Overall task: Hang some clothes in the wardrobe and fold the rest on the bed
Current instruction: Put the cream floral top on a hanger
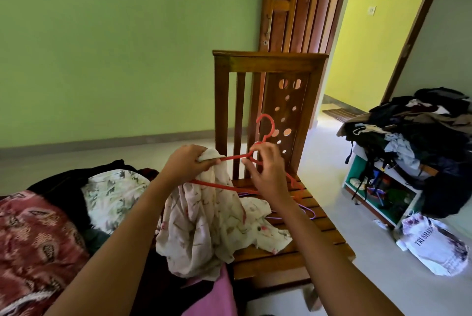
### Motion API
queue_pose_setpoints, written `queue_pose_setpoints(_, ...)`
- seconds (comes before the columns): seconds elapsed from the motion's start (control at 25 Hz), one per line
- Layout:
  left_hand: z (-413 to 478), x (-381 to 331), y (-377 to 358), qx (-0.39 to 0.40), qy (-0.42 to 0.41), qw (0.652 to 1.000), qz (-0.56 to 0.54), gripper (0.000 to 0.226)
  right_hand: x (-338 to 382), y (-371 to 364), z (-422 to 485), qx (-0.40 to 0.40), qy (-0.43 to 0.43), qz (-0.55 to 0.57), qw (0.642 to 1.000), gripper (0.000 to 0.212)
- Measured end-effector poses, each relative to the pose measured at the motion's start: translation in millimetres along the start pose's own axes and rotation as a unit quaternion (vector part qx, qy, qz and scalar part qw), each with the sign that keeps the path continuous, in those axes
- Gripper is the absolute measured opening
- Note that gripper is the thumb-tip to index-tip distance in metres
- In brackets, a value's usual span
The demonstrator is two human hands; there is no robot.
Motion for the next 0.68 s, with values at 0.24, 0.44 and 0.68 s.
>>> queue_pose_setpoints(0.24, -16, 5, 30, -0.027, -0.027, 0.997, -0.070, 0.018, -19, 14, -5, 0.132, -0.196, -0.004, 0.972, 0.060)
queue_pose_setpoints(0.44, -23, 33, 36, -0.079, 0.035, 0.995, 0.052, 0.029, -16, 34, -4, 0.124, -0.168, 0.047, 0.977, 0.037)
queue_pose_setpoints(0.68, -12, 35, 37, -0.087, 0.013, 0.988, 0.131, 0.029, 2, 37, -2, 0.102, -0.142, 0.002, 0.985, 0.030)
Point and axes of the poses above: each hand's wrist, its own z-axis towards the middle knuckle, its own y-axis out of the back of the hand, x = y × z, the point moved 4 cm from there along z, towards the middle knuckle, and after that the axes turned 1 degree about -z, right-handed, at the moved point
